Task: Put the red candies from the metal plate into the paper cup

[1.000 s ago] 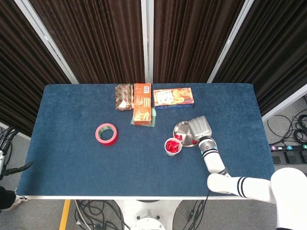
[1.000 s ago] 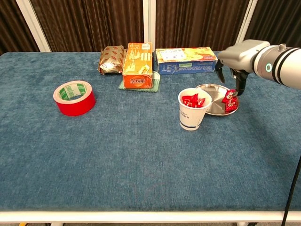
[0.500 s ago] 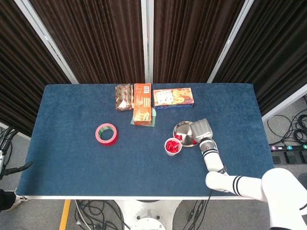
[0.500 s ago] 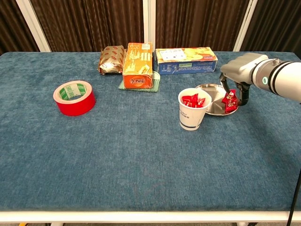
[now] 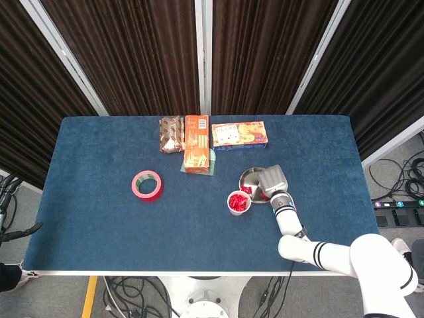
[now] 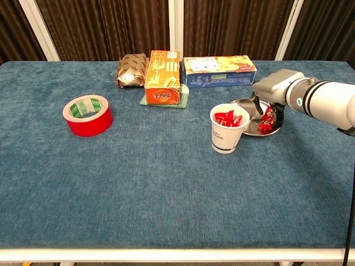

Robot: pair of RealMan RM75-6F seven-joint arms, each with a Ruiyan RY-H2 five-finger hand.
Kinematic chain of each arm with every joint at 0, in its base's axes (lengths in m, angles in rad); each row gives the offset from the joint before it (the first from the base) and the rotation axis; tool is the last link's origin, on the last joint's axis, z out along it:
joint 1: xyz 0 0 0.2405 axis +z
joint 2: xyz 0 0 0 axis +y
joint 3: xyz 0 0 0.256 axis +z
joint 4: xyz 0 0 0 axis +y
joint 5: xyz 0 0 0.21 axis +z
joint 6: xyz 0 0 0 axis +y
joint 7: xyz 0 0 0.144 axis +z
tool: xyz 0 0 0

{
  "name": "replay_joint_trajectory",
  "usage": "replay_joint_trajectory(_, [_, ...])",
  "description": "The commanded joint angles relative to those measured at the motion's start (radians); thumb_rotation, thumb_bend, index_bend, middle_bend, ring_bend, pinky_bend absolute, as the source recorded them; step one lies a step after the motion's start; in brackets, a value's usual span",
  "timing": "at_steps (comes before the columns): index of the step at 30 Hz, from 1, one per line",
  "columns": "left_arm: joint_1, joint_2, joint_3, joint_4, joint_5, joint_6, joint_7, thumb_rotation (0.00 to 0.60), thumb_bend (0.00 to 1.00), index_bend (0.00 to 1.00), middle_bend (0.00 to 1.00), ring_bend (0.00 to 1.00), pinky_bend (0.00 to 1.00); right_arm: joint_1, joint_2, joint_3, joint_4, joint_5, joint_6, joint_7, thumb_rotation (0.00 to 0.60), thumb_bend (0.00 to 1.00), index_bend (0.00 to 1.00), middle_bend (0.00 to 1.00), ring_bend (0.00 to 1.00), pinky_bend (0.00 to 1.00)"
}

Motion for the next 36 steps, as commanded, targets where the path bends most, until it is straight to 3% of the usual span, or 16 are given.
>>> replay_joint_trajectory(1, [0.000, -0.001, 0.000, 0.001, 0.001, 0.001, -0.001, 0.600, 0.12, 0.13, 0.10, 0.03, 0.10, 0.001, -0.006, 0.003, 0.007, -0.004, -0.006, 0.003, 0.600, 0.15, 0.44, 1.00, 1.00, 1.00])
replay_joint_trajectory(25, [0.003, -0.004, 0.001, 0.008, 0.001, 0.003, -0.001, 0.600, 0.12, 0.13, 0.10, 0.03, 0.10, 0.010, -0.020, 0.007, 0.018, 0.013, -0.035, -0.004, 0.600, 0.16, 0.50, 1.00, 1.00, 1.00])
replay_joint_trajectory(36, [0.002, -0.004, 0.001, 0.005, 0.001, 0.002, 0.000, 0.600, 0.12, 0.13, 0.10, 0.03, 0.10, 0.007, -0.013, -0.001, 0.010, 0.016, -0.037, -0.001, 0.600, 0.19, 0.63, 1.00, 1.00, 1.00])
